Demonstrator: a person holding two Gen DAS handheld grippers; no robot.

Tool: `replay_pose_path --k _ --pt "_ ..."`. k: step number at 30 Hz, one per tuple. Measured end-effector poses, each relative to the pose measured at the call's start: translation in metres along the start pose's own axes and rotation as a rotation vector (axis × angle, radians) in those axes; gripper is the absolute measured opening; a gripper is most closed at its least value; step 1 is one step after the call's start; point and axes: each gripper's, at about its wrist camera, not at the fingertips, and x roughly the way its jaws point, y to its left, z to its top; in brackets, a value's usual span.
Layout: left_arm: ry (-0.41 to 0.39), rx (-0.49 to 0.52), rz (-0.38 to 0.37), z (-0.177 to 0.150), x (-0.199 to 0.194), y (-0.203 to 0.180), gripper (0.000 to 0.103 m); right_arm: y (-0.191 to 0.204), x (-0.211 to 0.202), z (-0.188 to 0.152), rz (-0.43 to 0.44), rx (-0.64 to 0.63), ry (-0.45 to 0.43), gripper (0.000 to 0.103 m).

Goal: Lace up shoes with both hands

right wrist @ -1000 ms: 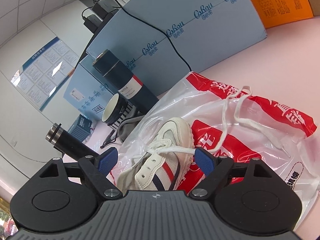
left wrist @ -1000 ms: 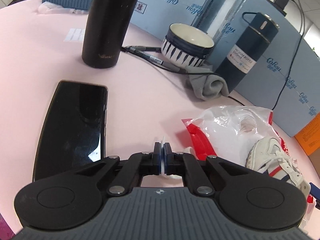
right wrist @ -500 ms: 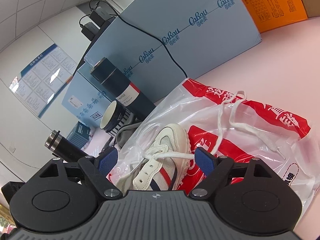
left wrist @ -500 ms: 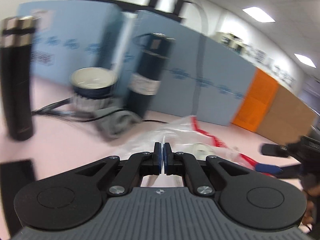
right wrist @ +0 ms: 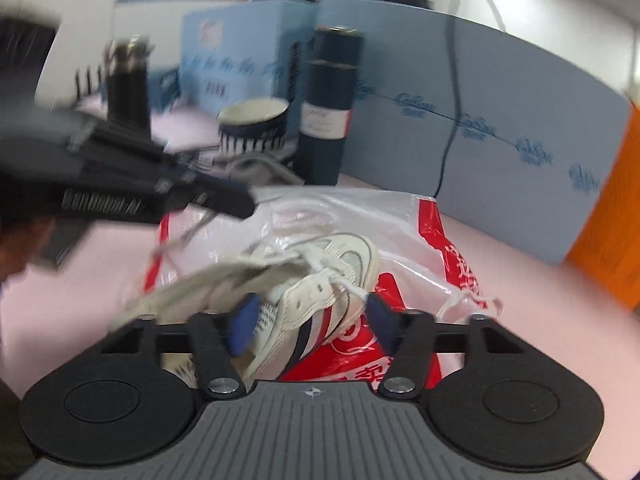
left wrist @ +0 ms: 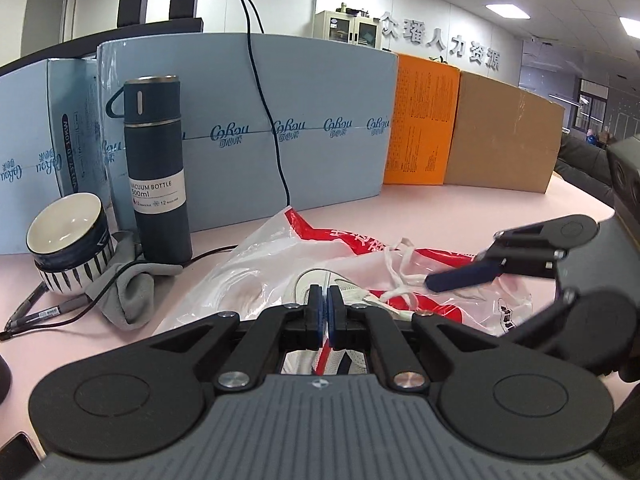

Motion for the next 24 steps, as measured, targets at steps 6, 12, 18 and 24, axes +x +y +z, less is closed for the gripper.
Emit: replay_pose_path --k 6,12,18,24 --pt "0.043 0.066 -0.038 -0.004 0.012 -0.008 0.002 -0.023 0.007 -0.003 0.07 0.193 0.019 0.017" --pt "0.086 0.149 -0.062 -0.007 0.025 -0.016 0.002 -0.102 0.023 -0.054 0.386 0.973 0.0 0.017" --pt "0.105 0.282 -0.086 -0.005 0.032 -0.027 0.002 -0.125 0.041 -0.114 0.591 1.458 -0.043 0.017" --pt "0.117 0.398 -0.102 -0.004 0.036 -0.037 0.002 -0.127 0.043 -0.116 0.616 1.475 -0.034 0.017"
